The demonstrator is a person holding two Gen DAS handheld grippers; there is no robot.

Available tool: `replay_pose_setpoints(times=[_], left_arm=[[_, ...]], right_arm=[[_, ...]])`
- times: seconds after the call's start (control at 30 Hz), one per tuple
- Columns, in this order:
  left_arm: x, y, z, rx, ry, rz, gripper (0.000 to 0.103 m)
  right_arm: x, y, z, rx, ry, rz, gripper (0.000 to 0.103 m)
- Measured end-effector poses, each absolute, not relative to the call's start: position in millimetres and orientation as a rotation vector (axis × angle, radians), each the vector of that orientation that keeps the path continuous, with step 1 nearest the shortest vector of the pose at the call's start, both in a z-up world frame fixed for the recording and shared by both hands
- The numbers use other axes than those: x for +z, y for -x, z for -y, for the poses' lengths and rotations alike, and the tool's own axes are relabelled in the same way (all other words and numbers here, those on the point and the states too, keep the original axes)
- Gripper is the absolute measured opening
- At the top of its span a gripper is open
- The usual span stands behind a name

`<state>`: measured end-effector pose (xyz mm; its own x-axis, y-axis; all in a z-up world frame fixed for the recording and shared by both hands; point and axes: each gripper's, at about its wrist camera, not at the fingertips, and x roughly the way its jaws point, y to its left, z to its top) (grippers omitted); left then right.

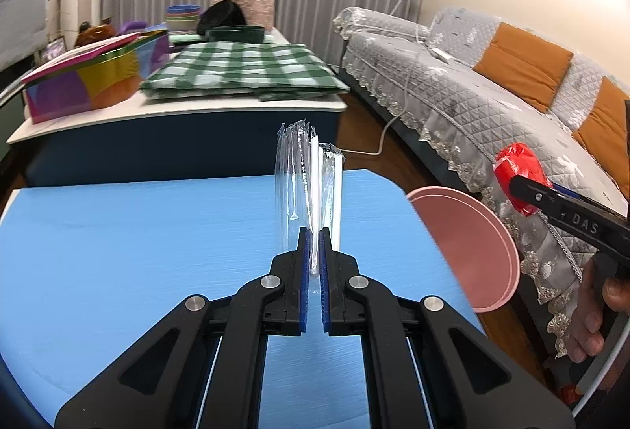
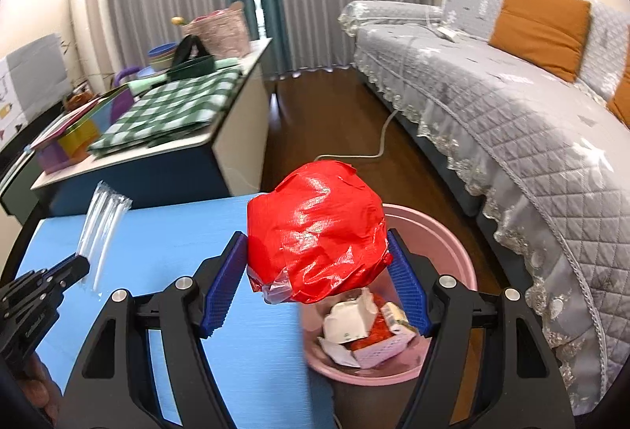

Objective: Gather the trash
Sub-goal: 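Carry the straws in the left tool while the right tool carries the red bag to the bin, then open the left tool over the bin while the right tool releases the red bag into it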

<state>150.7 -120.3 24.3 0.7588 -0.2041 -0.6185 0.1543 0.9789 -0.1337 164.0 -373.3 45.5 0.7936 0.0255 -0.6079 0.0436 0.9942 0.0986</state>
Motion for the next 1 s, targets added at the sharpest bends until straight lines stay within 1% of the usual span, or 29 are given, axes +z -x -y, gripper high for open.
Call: replay_pose_setpoints(times=[0.3,0.6,0.9,0.97,1.0], left_arm=[[18.0,-159.7,169.1,-0.272,0.055,-0.691,0.005],[15.3,-173.8,231.9,-0.357,-0.002,-0.695,0.005],[9.8,-195.1,274.3,-0.422,-0.037,-0.698,0.005],[8.3,-200.3,280.6,-0.448,-0.034,-0.705,0.007],[7.3,-202.8,282.9,-0.459,-0.031,-0.71,0.017]], right_arm=[[34.3,-167.3,424.1,-0.105,-0.151,-0.654,0.07],[18.3,-177.1,454.3,-0.146,-0.156,-0.677,0.07],[6.0,-182.5,476.6,-0.153,-0.192,-0.683,0.07],[3.2,-182.9,482.1,-0.156,-0.204,-0.687,0.072],[0.6,-183.9,486.0,-0.163,-0.212,-0.695,0.077]])
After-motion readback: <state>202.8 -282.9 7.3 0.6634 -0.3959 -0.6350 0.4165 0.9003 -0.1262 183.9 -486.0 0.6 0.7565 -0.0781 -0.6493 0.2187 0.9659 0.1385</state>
